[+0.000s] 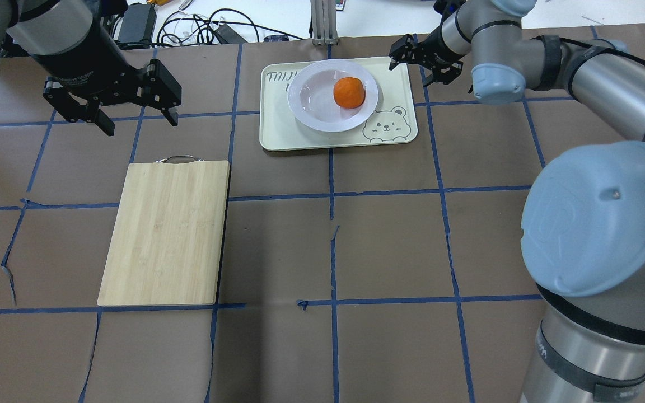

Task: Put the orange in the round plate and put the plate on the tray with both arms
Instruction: 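Open the right gripper and release the plate on the tray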

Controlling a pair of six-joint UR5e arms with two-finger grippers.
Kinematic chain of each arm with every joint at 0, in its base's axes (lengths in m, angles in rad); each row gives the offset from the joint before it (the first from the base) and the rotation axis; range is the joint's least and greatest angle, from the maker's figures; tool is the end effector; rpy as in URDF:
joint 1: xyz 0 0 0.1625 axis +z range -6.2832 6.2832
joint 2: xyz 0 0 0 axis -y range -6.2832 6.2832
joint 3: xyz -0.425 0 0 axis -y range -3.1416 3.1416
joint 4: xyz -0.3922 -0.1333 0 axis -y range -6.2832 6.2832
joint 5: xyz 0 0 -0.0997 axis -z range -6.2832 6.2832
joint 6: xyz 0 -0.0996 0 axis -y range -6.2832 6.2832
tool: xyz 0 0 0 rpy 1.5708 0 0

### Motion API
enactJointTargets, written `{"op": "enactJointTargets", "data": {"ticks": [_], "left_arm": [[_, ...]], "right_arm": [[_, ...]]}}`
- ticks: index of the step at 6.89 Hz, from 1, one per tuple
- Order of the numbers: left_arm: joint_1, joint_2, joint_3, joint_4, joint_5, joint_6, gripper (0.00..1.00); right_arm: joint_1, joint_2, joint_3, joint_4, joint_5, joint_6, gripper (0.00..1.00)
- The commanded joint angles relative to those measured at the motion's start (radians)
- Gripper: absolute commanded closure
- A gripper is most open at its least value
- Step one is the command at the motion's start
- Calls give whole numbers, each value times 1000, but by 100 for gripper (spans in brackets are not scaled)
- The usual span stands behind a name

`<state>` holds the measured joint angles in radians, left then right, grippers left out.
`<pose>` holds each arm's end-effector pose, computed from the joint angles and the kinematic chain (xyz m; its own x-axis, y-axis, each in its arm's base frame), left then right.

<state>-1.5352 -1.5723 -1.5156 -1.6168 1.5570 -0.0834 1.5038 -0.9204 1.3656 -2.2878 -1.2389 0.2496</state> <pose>-0.1171 -0.4972 0.5097 -0.9928 -0.1186 0.0144 -0.1187 0.9929 -0.0065 0.1163 -0.7421 0.2679 -0.9038 0.2142 -0.3705 0.2969 0.9373 -0.1826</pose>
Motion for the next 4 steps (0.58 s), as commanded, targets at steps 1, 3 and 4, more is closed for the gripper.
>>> {"op": "enactJointTargets", "data": {"ticks": [1, 3, 4], "left_arm": [[1, 0, 0, -2, 0, 1, 0], [3, 0, 0, 0, 1, 1, 0], [3, 0, 0, 0, 2, 1, 0]], "right_arm": [[3, -171, -19, 365, -198, -45, 0], [22, -317, -20, 598, -280, -98, 0], [41, -380, -19, 669, -337, -105, 0]]}}
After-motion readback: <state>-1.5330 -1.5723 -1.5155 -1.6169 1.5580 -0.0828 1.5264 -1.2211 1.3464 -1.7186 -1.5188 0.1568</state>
